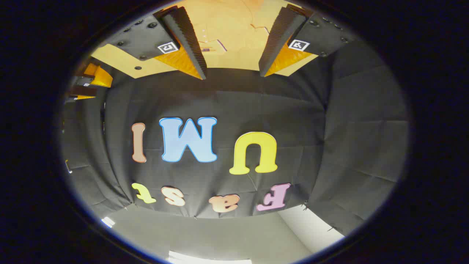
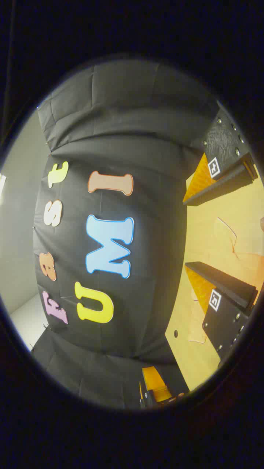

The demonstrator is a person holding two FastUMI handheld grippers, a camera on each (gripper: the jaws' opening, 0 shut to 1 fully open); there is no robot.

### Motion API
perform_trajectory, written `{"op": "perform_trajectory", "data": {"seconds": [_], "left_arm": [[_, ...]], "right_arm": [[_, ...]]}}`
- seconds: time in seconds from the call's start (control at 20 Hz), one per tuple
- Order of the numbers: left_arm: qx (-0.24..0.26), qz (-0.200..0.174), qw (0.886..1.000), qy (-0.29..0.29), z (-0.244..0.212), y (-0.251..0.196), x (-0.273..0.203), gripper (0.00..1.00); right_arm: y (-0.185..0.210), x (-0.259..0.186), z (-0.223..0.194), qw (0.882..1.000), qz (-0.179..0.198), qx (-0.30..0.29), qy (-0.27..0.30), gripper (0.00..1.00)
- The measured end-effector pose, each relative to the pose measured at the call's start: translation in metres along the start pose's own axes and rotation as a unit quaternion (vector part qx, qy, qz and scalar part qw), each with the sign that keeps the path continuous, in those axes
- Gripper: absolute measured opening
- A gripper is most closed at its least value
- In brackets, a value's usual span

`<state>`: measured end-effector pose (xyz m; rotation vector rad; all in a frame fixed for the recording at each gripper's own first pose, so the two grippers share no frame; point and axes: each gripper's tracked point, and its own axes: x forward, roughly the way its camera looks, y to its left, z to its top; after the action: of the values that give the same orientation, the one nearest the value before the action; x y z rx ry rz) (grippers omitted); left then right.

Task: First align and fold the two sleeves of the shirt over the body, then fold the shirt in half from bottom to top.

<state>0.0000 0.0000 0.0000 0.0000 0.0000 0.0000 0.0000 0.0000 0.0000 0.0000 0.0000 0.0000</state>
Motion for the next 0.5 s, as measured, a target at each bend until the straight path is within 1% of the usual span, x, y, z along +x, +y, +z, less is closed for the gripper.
{"op": "perform_trajectory", "data": {"seconds": [0.2,0.5], "left_arm": [[0.002,0.006,1.000,0.005,-0.009,0.006,0.008,0.95],[0.012,0.004,1.000,0.000,-0.009,0.005,0.017,0.94]], "right_arm": [[0.004,0.006,-0.001,1.000,0.001,-0.005,0.006,0.95],[0.009,0.019,-0.003,1.000,0.004,0.001,0.013,0.95]]}}
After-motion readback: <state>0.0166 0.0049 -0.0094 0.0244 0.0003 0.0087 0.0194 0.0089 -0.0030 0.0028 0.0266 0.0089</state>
